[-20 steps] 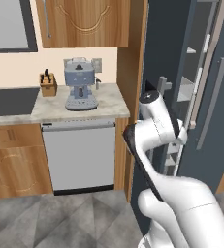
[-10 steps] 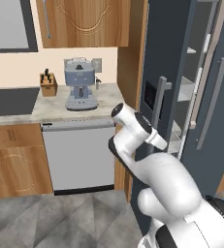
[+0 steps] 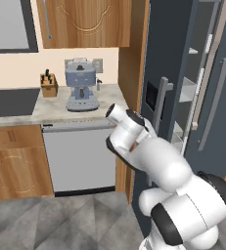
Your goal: Take the bottled waters from the counter and place them in the freezer to freeze. Close the freezer door after placing the bottles.
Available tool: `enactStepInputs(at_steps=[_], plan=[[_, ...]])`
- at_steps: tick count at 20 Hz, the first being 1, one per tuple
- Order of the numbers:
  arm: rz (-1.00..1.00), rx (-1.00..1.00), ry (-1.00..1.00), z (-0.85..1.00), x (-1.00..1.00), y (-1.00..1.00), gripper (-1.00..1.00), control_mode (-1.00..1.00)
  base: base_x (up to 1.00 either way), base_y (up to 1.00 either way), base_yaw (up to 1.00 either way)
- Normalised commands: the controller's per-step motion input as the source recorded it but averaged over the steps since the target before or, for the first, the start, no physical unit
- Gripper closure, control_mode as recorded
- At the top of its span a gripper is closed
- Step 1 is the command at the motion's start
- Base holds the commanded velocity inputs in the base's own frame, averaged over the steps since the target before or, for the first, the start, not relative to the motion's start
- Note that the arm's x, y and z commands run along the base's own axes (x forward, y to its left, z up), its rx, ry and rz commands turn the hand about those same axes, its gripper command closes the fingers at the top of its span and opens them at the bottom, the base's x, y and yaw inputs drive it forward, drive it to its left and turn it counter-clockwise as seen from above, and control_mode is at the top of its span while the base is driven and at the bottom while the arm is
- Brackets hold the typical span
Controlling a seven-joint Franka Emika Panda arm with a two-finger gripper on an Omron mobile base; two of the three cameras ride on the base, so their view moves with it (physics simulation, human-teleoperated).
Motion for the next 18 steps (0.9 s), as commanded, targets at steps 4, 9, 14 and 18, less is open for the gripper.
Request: enactStepInputs(at_steps=[4,9,14,18], plan=[[0.0,0.0,-0.06,0.02,0.01,-0.06,-1.0,-1.0,0.0,0.0,0.0],[0.0,0.0,0.0,0.0,0.18,-0.01,-1.0,-1.0,0.0,0.0,0.0],[0.0,0.0,0.0,0.0,0.39,0.0,-1.0,-1.0,0.0,0.0,0.0],[0.0,0.0,0.0,0.0,0.24,-0.05,-1.0,-1.0,0.0,0.0,0.0]])
